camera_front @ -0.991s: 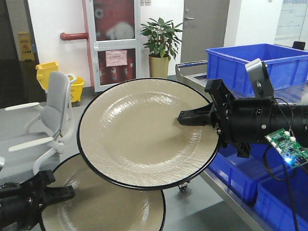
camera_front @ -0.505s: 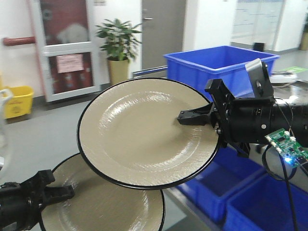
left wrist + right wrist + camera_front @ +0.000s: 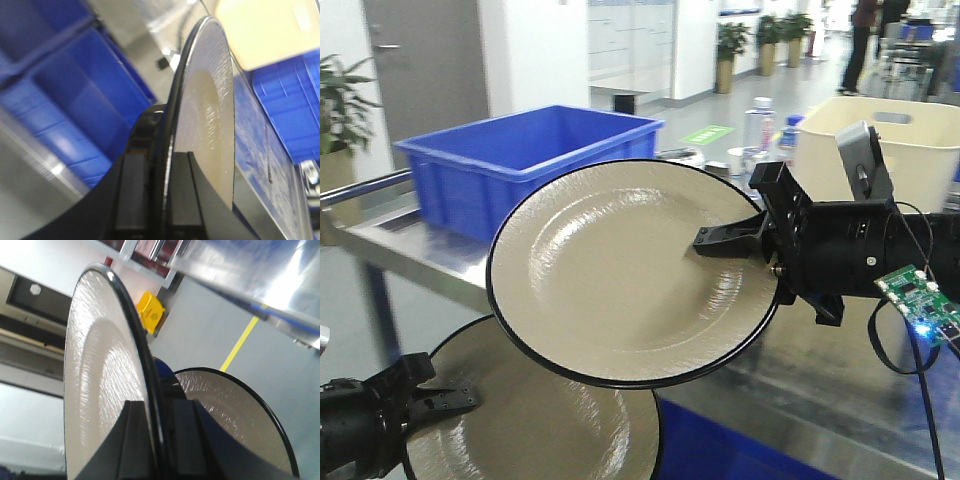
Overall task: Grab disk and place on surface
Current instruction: 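Hold both plates while the base drives to the metal table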
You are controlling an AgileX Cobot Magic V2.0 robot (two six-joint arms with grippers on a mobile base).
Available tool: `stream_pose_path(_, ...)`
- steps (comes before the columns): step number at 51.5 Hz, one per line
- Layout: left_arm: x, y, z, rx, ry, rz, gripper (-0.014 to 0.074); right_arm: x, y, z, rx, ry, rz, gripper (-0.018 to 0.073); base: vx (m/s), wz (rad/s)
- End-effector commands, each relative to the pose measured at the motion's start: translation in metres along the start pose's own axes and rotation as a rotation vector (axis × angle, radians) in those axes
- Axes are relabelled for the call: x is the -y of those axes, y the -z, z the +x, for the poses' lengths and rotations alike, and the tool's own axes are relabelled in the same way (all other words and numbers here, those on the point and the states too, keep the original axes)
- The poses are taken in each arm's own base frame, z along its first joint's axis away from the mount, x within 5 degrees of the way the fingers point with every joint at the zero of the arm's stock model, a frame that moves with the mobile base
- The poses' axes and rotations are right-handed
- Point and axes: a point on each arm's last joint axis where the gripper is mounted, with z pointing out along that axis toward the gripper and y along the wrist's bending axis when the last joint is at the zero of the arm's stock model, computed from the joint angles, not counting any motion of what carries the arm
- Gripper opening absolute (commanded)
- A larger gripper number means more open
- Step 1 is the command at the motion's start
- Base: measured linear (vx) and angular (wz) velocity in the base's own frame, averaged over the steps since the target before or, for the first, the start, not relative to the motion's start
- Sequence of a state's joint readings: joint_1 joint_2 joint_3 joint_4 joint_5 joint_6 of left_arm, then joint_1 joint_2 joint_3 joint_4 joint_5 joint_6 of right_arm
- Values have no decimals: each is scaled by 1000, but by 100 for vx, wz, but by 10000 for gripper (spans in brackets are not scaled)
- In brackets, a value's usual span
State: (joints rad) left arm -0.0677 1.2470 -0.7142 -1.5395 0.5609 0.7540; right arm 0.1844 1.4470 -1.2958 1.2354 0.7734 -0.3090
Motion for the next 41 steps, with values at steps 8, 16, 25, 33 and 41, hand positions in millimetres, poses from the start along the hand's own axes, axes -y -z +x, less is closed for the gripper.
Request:
stream_pose_path(8, 19, 7, -6, 30, 47, 100, 1, -30, 17, -9, 85, -24, -111, -5, 20, -45)
stream_pose_path(16, 19, 7, -6, 30, 47, 100, 1, -30, 17, -9, 85, -24, -111, -5, 18, -40)
stream_pose_path(25, 19, 7, -6, 30, 47, 100, 1, -30, 17, -9, 85, -24, -111, -5, 17, -37)
stream_pose_path(33, 19, 7, -6, 30, 47, 100, 1, -30, 17, -9, 85, -24, -111, -5, 16, -34)
stream_pose_path(41, 19, 7, -6, 30, 47, 100, 1, -30, 17, -9, 85, -24, -110, -5, 16, -32)
